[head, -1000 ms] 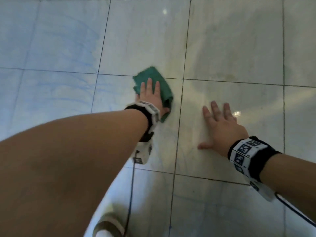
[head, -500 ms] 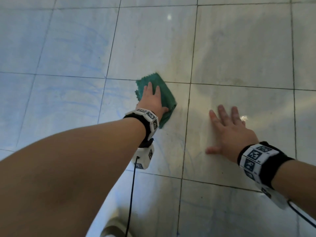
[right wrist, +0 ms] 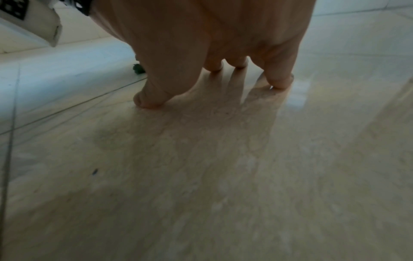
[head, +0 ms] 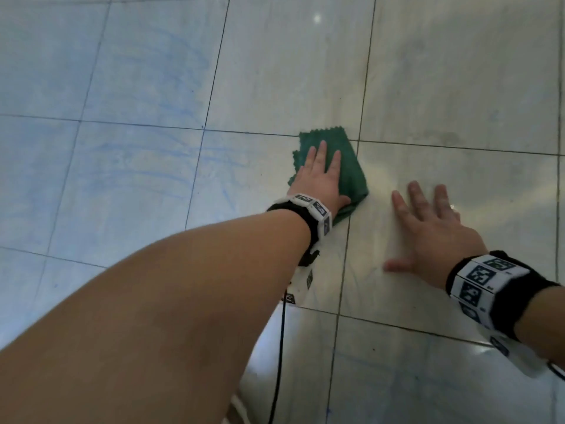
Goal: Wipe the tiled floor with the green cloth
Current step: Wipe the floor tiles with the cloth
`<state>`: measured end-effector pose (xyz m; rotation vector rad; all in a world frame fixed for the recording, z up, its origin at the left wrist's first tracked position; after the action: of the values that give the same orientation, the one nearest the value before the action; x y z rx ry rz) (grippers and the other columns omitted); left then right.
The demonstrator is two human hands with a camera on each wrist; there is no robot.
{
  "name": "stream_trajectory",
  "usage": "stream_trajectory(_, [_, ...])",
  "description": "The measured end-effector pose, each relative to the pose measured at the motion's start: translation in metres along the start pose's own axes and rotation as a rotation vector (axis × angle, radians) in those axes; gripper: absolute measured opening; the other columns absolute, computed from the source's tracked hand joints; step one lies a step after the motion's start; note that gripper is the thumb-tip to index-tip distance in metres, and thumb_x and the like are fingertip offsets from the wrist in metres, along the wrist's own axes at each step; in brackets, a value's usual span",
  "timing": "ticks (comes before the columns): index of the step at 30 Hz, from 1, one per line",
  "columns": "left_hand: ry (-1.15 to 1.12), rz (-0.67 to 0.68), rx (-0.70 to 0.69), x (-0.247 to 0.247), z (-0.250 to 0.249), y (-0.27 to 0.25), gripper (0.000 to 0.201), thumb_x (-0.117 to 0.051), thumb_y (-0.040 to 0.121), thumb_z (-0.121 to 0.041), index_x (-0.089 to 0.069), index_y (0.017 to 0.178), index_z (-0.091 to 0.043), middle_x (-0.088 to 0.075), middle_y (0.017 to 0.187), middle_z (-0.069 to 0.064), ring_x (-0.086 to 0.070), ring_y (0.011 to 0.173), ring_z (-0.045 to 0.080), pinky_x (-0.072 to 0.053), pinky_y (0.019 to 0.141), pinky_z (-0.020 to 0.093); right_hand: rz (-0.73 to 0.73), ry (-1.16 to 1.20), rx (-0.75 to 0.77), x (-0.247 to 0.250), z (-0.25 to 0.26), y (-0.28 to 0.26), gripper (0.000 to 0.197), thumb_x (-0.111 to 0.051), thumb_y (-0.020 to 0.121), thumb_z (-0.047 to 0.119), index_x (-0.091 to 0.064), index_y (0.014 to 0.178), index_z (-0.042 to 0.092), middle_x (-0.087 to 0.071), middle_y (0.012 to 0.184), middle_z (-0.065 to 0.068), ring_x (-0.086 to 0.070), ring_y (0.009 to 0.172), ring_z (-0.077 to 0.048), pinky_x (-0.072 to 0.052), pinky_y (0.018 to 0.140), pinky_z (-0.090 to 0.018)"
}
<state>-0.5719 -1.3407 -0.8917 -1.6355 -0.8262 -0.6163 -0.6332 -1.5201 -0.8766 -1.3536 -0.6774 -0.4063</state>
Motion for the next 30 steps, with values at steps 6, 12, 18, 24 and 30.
stream_trajectory(6, [-0.067,-0.098,0.386,0.041,0.154,-0.017,0.095,-0.055,0.096,-0.049,0.008,0.157,-0.011,0.016,0.163,0.016,0.009,0.151,0.035,-0.002,0.122,0.042,0.009,-0.02,-0.008,0.001,0.002,-0.001,0.13,-0.064,0.071,0.076,0.031,0.15,0.034,0.04,0.156,0.005,0.029,0.147,-0.034,-0.014,0.12,-0.051])
stream_trajectory(12, [-0.063,-0.051,0.283,0.02,0.124,-0.029,0.094,-0.057,0.096,-0.045,0.007,0.157,-0.014,0.019,0.162,0.014,0.012,0.15,0.034,-0.007,0.123,0.046,0.02,-0.019,-0.014,0.002,0.006,-0.001,0.131,-0.063,0.07,0.078,0.031,0.15,0.036,0.042,0.155,0.004,0.028,0.146,-0.038,-0.014,0.119,-0.053])
stream_trajectory(18, [-0.001,-0.015,0.029,-0.008,0.031,-0.014,0.097,-0.059,0.094,-0.046,0.008,0.158,-0.017,0.022,0.162,0.01,0.015,0.15,0.03,-0.004,0.123,0.046,0.008,-0.039,0.034,0.008,0.032,0.01,0.132,-0.069,0.067,0.077,0.026,0.151,0.038,0.037,0.158,0.003,0.022,0.145,-0.047,-0.013,0.119,-0.058])
stream_trajectory(24, [-0.028,-0.044,0.083,0.005,0.061,-0.008,0.097,-0.058,0.094,-0.048,0.009,0.157,-0.018,0.023,0.162,0.008,0.014,0.151,0.027,-0.003,0.123,0.04,-0.019,-0.03,0.043,0.01,0.051,0.023,0.133,-0.072,0.065,0.076,0.022,0.152,0.04,0.035,0.159,0.002,0.021,0.145,-0.05,-0.015,0.119,-0.062])
stream_trajectory(30, [-0.076,-0.131,0.35,0.039,0.16,-0.011,0.094,-0.055,0.096,-0.049,0.006,0.157,-0.012,0.016,0.163,0.014,0.01,0.151,0.033,-0.002,0.122,0.04,-0.028,-0.041,0.063,0.013,0.064,0.034,0.138,-0.074,0.061,0.077,0.023,0.151,0.04,0.034,0.159,0.003,0.022,0.144,-0.051,-0.017,0.117,-0.064])
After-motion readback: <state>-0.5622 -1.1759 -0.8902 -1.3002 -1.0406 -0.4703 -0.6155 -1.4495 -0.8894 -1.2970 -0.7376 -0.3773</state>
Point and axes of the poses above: each hand's wrist, its own y-axis towards the middle knuckle, its own x-axis out of the back of the hand, z = x × y, the point moved 9 cm from there along y, towards the middle knuckle
